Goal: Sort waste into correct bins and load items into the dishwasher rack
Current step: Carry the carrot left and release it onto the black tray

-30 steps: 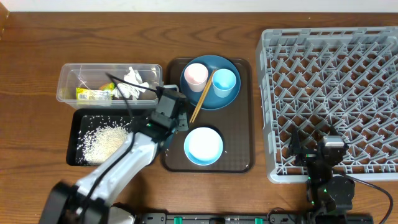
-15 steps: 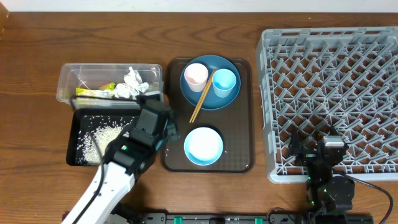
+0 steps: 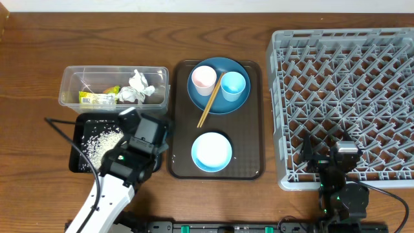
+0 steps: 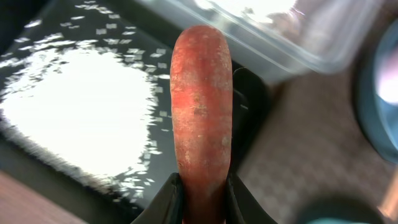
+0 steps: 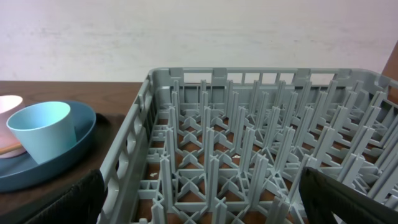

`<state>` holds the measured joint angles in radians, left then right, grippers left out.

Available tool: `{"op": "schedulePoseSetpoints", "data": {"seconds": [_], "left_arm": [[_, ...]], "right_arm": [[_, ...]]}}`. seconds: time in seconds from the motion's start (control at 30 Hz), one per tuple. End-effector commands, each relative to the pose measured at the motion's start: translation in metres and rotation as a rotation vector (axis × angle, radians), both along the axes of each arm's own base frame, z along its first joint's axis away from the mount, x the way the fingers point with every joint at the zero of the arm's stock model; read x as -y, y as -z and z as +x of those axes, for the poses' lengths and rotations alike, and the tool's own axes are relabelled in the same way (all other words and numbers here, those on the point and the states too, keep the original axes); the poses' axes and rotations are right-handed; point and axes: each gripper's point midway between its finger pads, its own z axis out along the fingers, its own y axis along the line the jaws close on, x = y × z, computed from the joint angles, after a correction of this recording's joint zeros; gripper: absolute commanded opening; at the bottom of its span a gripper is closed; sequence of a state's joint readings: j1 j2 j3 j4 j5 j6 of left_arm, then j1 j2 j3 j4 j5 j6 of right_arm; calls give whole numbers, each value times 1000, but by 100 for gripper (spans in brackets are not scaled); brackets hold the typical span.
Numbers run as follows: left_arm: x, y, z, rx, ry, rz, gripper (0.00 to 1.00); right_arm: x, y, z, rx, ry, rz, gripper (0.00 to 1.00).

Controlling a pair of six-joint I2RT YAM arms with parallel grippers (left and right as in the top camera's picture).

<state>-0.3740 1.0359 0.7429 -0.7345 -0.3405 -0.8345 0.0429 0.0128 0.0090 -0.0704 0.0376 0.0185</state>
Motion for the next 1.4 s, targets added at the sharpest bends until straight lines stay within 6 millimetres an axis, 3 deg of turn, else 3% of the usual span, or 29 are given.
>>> {"op": "schedulePoseSetpoints", "data": {"seconds": [0.0, 0.2, 0.27, 0.7, 1.13, 1.37], "left_arm": [[-28, 2, -3, 13, -173, 9, 7], [-54, 18, -7, -11, -389, -52, 8], [-56, 23, -2, -20, -411, -76, 13], [-54, 70, 29, -87, -434, -102, 11], [-53, 85, 41, -83, -451, -110, 12], [-53, 84, 42, -79, -444, -108, 29]], "right_arm": [[-2, 2, 0, -5, -6, 3, 99], [-2, 2, 0, -5, -6, 3, 99], [-2, 2, 0, -5, -5, 3, 99], [-2, 2, 0, -5, -6, 3, 99], [-2, 2, 0, -5, -6, 3, 99], [-2, 2, 0, -5, -6, 3, 99]]}}
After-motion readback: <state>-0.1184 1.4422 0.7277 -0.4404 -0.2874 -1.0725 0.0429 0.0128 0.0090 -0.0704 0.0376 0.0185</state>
